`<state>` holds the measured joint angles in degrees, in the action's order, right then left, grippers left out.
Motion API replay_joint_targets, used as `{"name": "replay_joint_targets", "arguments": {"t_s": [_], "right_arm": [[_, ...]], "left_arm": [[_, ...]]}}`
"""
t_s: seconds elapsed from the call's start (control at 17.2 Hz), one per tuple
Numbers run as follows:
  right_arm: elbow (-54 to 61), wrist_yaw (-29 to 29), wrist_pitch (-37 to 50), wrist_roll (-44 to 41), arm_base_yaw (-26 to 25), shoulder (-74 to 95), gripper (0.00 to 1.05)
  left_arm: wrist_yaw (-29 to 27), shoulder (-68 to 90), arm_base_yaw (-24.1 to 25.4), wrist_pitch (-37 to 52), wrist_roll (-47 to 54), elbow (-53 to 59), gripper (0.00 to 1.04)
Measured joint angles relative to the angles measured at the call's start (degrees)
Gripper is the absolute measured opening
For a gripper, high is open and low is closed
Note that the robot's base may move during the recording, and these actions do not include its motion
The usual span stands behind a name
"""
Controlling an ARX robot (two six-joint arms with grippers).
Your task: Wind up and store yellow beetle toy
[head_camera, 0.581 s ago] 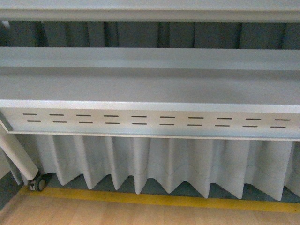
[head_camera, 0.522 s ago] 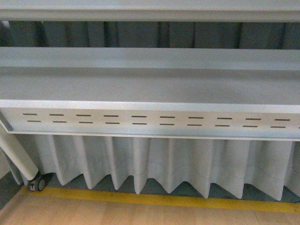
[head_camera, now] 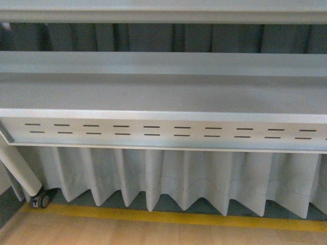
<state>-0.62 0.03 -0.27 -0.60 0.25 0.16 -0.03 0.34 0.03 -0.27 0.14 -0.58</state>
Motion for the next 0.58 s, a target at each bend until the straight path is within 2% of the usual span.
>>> {"name": "replay_joint_targets", "arguments": {"t_s": [0.58], "right_arm": [[0.0, 0.0, 0.0, 0.0, 0.0, 0.0, 0.98]], "left_arm": [[0.0, 0.0, 0.0, 0.0, 0.0, 0.0, 0.98]]}}
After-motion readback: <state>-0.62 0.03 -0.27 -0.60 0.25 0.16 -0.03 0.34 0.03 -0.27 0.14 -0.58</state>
